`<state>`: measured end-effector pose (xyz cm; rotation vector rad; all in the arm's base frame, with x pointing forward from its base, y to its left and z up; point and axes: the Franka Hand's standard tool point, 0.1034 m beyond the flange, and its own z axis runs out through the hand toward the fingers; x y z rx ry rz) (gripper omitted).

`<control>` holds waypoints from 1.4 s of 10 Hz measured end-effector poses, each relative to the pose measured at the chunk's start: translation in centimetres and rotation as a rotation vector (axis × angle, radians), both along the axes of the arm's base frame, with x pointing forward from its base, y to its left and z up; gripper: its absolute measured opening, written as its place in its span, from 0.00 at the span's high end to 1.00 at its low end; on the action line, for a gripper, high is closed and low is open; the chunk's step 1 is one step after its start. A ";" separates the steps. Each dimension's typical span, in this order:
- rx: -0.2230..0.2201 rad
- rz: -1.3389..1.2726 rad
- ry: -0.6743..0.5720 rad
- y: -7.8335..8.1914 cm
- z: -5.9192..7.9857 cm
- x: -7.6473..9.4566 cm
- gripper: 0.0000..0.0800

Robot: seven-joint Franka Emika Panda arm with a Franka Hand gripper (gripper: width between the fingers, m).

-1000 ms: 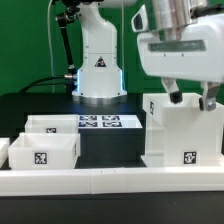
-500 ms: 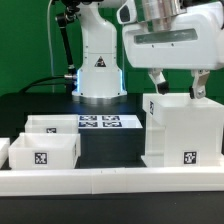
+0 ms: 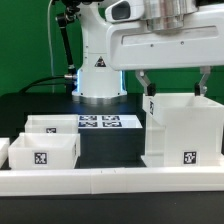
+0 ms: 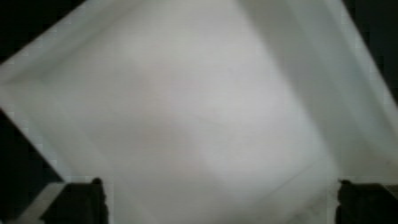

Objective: Assemble drawer

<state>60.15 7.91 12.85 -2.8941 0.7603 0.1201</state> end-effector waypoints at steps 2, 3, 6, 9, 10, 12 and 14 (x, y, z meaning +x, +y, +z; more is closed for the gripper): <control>0.007 0.167 -0.026 -0.1 -0.1 0.0 0.19; 0.007 0.190 -0.030 -0.3 -0.1 0.0 0.19; -0.010 0.427 -0.081 -6.5 0.2 -1.4 0.19; 0.011 0.434 -0.077 -11.4 -1.1 -2.5 0.19; 0.009 0.432 -0.075 -11.1 -1.0 -2.5 0.19; 0.009 0.437 -0.074 -11.0 -1.1 -2.6 0.19; -0.017 0.531 -0.105 -12.2 -2.6 -3.2 0.19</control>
Offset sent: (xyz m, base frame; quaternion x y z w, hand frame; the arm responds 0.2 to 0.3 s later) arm -0.0216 -0.0729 0.0090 -0.0150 -0.0072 -0.1998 0.9797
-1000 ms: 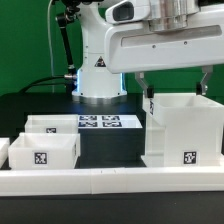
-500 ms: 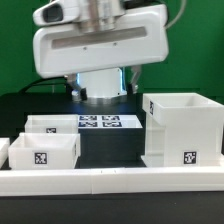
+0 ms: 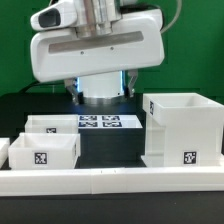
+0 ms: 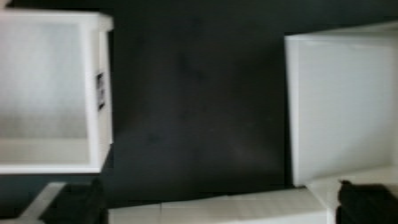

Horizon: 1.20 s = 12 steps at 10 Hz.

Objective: Assemble drawer

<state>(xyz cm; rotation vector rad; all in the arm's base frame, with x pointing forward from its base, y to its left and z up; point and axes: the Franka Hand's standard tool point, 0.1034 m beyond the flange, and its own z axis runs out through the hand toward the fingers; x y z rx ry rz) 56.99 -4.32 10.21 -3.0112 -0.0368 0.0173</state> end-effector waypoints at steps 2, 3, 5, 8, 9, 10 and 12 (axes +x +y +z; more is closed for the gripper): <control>-0.031 -0.047 -0.009 -1.6 -2.6 -1.3 0.19; -0.044 -0.062 -0.006 -2.5 -4.0 -1.8 0.19; -0.056 -0.037 -0.014 -3.8 -5.3 -2.1 0.19; -0.056 -0.037 -0.013 -3.6 -5.4 -2.1 0.19; -0.065 -0.039 -0.017 -3.9 -6.2 -2.2 0.19; -0.078 -0.040 -0.023 -4.0 -7.4 -2.3 0.19; -0.096 -0.035 -0.035 -4.1 -8.8 -2.8 0.19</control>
Offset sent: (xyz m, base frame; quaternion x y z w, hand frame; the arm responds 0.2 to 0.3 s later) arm -0.0125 -0.0238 -0.0378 0.0040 0.0264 0.0304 0.9992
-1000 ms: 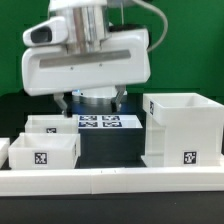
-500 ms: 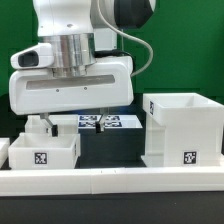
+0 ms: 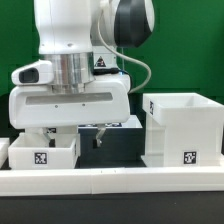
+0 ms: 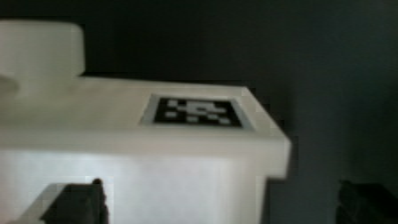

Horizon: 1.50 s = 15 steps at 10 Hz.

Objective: Assemble drawer

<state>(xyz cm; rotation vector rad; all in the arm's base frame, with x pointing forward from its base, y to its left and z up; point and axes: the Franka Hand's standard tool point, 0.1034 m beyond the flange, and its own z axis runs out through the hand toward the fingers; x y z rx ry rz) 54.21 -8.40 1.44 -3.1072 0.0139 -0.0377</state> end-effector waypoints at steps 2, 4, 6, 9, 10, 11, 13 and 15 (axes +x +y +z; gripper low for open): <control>-0.004 0.000 0.004 0.0 -0.7 -0.3 0.19; -0.013 0.007 -0.009 0.3 -0.9 -0.3 0.19; -0.013 0.007 -0.008 0.3 -0.9 -0.4 0.33; -0.013 0.007 -0.008 0.3 -0.9 -0.4 0.74; -0.013 0.007 -0.008 0.3 -0.9 -0.4 0.92; -0.013 0.007 -0.009 0.2 -0.9 -0.4 0.92; -0.013 0.007 -0.008 0.2 -0.9 -0.4 0.95; -0.013 0.007 -0.009 0.2 -0.9 -0.4 0.95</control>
Offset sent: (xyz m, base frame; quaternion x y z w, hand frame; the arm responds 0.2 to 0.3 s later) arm -0.0051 0.0042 -0.0127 -0.0286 0.0257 -0.0166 0.9991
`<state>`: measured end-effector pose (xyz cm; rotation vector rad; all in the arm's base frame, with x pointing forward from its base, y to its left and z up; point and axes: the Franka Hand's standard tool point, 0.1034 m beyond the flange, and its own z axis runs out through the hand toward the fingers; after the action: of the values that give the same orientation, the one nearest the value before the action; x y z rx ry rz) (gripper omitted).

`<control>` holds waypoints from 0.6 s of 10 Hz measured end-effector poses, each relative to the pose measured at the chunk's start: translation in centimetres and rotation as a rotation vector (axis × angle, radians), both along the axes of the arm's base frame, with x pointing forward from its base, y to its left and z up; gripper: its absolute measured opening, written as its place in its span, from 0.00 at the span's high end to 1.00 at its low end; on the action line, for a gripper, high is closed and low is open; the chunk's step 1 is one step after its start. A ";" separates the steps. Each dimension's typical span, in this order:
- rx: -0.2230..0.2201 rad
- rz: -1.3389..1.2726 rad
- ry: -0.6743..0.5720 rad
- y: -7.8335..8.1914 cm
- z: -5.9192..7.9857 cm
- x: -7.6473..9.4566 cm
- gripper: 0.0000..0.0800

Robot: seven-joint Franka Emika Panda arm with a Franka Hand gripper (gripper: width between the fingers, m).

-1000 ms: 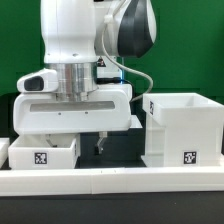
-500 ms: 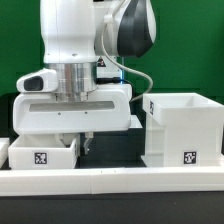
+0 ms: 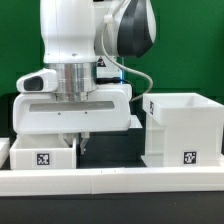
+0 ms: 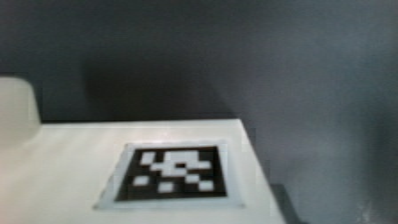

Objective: Assemble drawer

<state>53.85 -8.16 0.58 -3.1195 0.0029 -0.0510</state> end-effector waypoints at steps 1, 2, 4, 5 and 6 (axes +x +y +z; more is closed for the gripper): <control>0.000 0.013 0.002 0.0 0.1 0.0 0.95; 0.002 0.070 0.010 0.4 0.6 0.2 0.95; 0.020 0.187 0.043 0.8 1.5 0.3 0.95; 0.026 0.224 0.050 0.7 1.7 0.4 0.95; 0.024 0.215 0.050 0.7 1.5 0.4 0.95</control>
Offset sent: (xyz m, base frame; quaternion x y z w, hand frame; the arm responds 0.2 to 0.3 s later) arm 0.0081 0.0123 0.0202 0.0577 -0.0586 -0.1534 0.9847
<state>54.21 -7.41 2.06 -3.0750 -0.3274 0.0300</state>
